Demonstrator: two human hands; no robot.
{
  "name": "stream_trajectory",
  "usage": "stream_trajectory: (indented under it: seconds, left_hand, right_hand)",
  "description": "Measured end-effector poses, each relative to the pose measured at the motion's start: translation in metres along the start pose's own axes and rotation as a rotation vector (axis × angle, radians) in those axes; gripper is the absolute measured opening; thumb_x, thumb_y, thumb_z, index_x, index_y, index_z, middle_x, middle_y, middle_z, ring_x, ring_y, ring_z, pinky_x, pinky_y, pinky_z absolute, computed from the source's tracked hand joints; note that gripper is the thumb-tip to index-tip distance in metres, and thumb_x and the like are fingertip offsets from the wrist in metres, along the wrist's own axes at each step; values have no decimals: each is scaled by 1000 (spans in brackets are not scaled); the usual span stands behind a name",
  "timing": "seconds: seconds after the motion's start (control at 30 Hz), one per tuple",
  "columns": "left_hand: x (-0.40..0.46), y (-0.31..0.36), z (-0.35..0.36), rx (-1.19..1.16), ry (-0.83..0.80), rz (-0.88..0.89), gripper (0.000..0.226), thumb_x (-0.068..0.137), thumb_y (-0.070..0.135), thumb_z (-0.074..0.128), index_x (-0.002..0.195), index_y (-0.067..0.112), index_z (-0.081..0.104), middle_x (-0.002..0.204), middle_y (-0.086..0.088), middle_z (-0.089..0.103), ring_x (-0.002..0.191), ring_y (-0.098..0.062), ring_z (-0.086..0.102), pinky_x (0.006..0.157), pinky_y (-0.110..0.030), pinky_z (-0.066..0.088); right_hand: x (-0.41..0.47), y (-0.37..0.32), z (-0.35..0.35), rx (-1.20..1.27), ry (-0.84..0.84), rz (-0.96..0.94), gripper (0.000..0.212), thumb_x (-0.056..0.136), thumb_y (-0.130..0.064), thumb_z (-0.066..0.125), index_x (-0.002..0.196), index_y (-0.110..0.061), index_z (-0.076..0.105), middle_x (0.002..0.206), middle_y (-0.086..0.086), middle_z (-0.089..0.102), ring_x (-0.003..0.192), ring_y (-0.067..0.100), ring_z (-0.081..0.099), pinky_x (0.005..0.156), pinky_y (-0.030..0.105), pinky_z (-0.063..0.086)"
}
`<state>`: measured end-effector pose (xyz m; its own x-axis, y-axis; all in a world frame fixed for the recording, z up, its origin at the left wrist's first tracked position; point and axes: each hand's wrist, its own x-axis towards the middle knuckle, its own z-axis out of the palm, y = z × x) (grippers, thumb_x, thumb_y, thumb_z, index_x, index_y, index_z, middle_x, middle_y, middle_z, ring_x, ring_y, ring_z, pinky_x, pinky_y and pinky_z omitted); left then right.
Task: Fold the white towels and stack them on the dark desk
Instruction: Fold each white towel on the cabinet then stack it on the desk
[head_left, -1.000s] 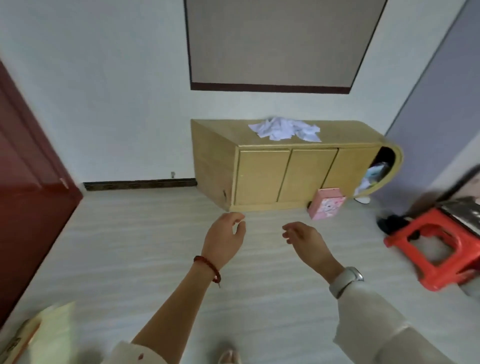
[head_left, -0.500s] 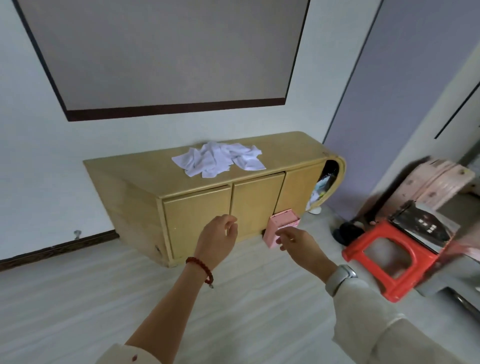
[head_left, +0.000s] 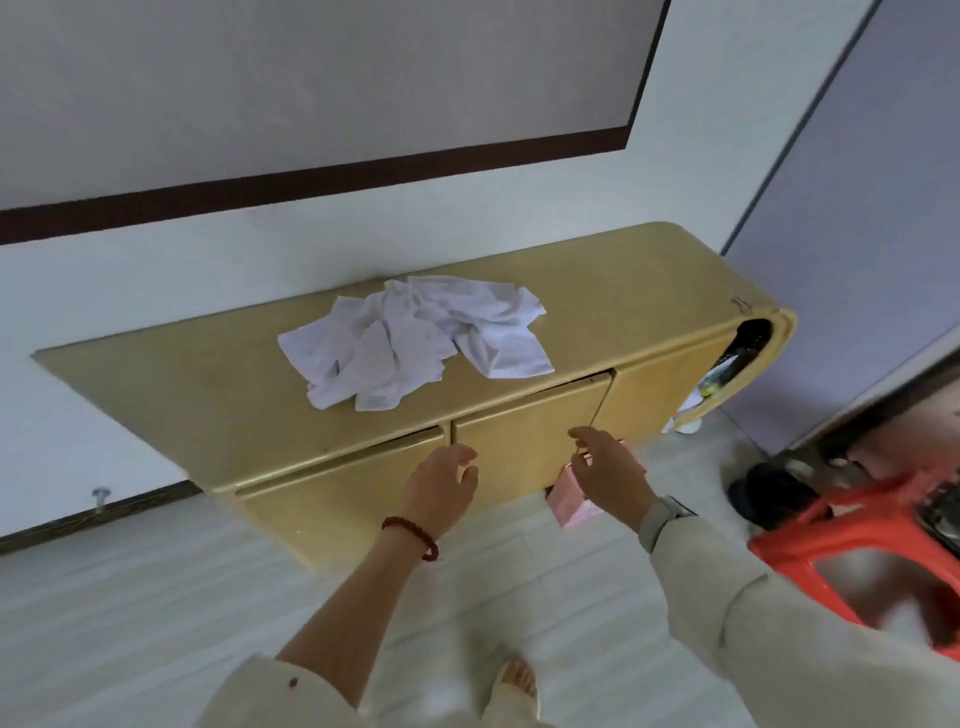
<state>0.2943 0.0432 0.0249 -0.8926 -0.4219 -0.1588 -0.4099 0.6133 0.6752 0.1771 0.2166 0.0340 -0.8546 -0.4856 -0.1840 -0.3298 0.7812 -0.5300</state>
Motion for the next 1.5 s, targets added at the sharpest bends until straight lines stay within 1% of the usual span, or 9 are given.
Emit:
stream_trajectory:
  seconds: [0.17,0.3,0.5,0.6,0.67,0.8,0.9,1.07,1.5]
  left_hand:
    - [69,-4,11,-33,-75,-101,29,93,9,43,118,6,58,114,-6,60,105,-18,55,82,-11,33]
    - [115,-7,22,-89,-59,-123,24,91,9,44,108,5,60,97,-1,57,89,-20,57,83,-32,48]
    - [208,-25,41,-9,-109,-81,13,85,3,43,90,9,53,87,0,46,84,-18,44,80,-35,45]
    - [237,-30,53,119,-193,9,34,86,12,46,120,16,49,119,-1,49,113,-20,41,98,-33,34]
    - [249,-26,59,259,-242,42,46,88,24,48,133,24,38,139,3,34,128,-20,29,103,-33,26]
    - [267,-16,75,433,-270,87,53,80,36,59,130,26,43,140,-5,35,129,-26,30,101,-42,24]
    - [284,-4,84,400,-120,60,39,58,27,75,94,23,62,103,1,60,100,-24,55,85,-41,40]
    - [330,43,72,200,155,110,18,69,20,42,71,16,59,64,4,59,60,-20,59,70,-34,43]
    - [466,211,36,18,335,120,20,90,15,53,105,9,64,100,-4,66,91,-20,60,75,-19,37]
  right_hand:
    - [105,10,19,-254,-176,-29,46,92,-11,40,137,-17,35,136,8,41,121,26,42,95,40,41]
    - [160,18,37,-475,-210,-96,49,89,-10,39,137,-18,32,139,4,38,125,24,37,91,35,39]
    - [240,37,53,-663,-372,-103,73,91,-26,50,147,-19,4,156,-2,3,143,19,6,112,45,15]
    - [257,46,62,-721,-241,-207,66,54,-17,81,114,-11,55,115,9,57,104,26,57,87,42,37]
    - [264,51,62,-746,-176,-286,45,39,-7,80,78,-15,59,75,2,59,67,25,58,69,36,29]
    - [276,55,45,-471,-151,-357,5,72,-17,55,75,-17,59,70,-2,60,66,23,60,68,31,31]
    - [289,48,11,-152,-113,-225,22,87,-13,38,88,-6,59,81,7,62,74,28,57,67,29,35]
    - [326,50,-60,65,98,-106,16,92,-1,41,99,-3,56,87,3,57,75,19,48,66,23,30]
    - [432,122,-246,330,439,-51,17,93,-18,48,101,-10,62,78,-5,58,64,17,55,64,27,40]
